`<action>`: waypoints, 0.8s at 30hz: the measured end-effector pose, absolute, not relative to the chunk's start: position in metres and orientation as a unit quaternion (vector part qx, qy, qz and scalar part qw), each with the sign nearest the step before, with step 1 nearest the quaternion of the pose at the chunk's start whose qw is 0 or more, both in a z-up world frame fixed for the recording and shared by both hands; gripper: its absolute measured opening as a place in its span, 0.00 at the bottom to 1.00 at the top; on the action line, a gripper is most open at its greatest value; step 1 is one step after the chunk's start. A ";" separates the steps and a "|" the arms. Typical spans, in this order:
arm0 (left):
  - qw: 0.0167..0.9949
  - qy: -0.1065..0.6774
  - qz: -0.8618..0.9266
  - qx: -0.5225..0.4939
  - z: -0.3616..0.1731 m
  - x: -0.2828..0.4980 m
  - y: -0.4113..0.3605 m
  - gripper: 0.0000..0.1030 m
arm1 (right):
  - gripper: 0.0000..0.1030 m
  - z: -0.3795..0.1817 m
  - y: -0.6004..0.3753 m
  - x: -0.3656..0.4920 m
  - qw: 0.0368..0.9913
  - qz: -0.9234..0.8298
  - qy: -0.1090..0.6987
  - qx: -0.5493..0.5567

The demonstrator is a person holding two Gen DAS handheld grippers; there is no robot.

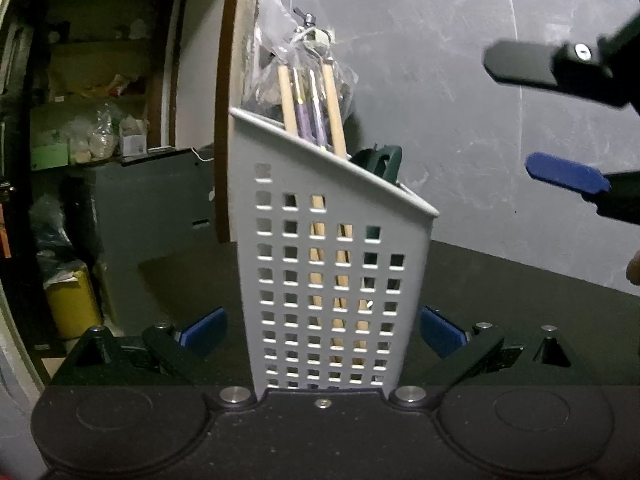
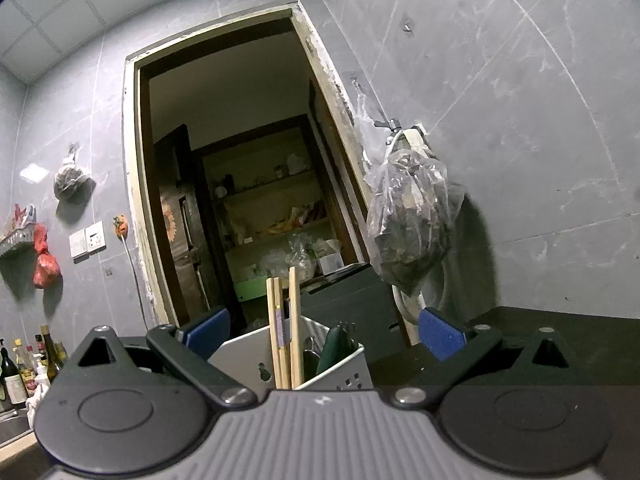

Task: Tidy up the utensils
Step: 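Lower the caddy onto the table and open the left gripper while withdrawing the right gripper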

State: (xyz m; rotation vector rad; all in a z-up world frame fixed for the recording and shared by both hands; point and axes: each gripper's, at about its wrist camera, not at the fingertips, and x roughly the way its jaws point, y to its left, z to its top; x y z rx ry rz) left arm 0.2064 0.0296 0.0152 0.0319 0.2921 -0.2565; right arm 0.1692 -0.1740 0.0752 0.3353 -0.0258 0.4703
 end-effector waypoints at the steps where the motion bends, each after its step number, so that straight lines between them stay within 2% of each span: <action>1: 0.982 0.143 -0.126 0.016 0.015 0.204 0.031 0.99 | 1.00 0.075 -0.175 0.167 0.959 0.231 -0.013 0.166; 24: 0.993 0.107 -0.049 -0.019 0.037 0.117 0.041 0.99 | 1.00 0.073 -0.201 0.128 0.963 0.199 -0.003 0.180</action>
